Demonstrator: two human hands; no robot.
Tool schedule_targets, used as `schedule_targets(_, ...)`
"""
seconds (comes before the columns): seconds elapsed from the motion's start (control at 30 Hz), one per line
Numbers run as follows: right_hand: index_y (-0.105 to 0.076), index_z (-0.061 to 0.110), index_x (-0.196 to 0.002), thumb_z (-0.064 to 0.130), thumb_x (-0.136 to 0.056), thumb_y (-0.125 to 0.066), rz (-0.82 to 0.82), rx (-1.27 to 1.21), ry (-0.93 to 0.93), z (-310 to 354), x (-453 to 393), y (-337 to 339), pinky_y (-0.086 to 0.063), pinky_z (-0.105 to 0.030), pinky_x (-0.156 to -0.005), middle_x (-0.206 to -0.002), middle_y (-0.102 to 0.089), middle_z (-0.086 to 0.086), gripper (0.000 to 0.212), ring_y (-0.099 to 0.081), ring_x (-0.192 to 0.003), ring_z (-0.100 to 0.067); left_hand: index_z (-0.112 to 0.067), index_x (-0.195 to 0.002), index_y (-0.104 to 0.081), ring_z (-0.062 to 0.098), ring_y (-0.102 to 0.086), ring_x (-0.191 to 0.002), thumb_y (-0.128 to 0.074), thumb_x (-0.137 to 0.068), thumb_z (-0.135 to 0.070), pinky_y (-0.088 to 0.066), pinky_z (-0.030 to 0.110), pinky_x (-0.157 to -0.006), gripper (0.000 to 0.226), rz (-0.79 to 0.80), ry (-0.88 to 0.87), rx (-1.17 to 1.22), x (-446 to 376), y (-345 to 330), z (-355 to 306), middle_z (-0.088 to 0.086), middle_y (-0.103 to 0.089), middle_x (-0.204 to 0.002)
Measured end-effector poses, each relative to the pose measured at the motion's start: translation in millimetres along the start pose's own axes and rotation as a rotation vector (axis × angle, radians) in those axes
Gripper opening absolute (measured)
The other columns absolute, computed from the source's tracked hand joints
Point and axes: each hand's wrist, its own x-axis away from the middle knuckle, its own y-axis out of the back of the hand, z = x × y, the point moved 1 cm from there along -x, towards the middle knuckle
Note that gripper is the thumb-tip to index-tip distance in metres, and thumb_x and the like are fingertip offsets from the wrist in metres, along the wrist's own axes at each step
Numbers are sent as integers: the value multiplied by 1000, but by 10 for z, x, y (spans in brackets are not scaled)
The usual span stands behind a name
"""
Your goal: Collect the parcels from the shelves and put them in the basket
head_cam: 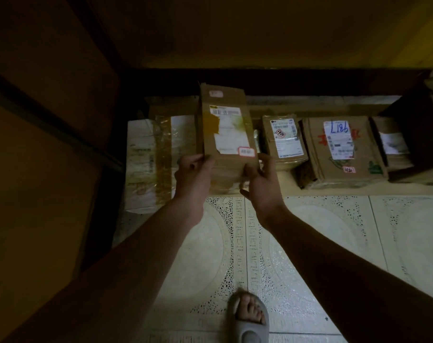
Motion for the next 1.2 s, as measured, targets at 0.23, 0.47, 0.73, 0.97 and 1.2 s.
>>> schedule_targets(0.23, -50, 26, -121, 2, -101, -44, 137, -130, 2, 144, 664, 202, -59, -24, -75, -112, -66, -3, 31, -64, -99, -13, -50, -131, -46, 11, -62, -104, -70, -83, -49, -52, 36, -81, 53, 224, -14, 63, 345, 353, -45, -14, -64, -122)
schedule_targets(0.47, -60, 34, -105, 36, -88, -60, 229, 55, -18, 246, 800, 296, -51, -52, -97, -116, -66, 7, 17, -61, -110, -17, -47, -132, -52, 24, -66, -113, -73, -71, -47, -51, 49, -97, 65, 302, 30, 98, 427, 670, -15, -8, -74, -112)
schedule_targets(0.73, -47, 40, -131, 53, -88, -54, 479, 116, -150, 910, 1009, 132, -53, -41, -90, -109, -74, 11, 45, -69, -105, -10, -46, -141, -45, 25, -63, -121, -76, -75, -40, -51, 51, -97, 73, 369, 35, 186, 939, 1013, -133, -8, -67, -130)
schedule_targets(0.97, -47, 41, -130, 45, -95, -56, 513, 197, -235, 1704, 2202, 59, -55, -46, -91, -117, -70, 0, 36, -69, -105, -16, -41, -143, -44, 19, -65, -110, -80, -71, -40, -57, 35, -71, 80, 299, 211, 247, 2247, 1694, -622, -6, -69, -121)
schedule_targets(1.2, -50, 44, -123, 41, -96, -58, 611, 300, -273, 2404, 3550, 109, -57, -43, -85, -123, -65, -3, 29, -68, -107, -19, -33, -143, -47, 28, -68, -112, -81, -66, -56, -51, 59, -97, 87, 222, 249, 371, 3608, 2426, -998, 3, -72, -121)
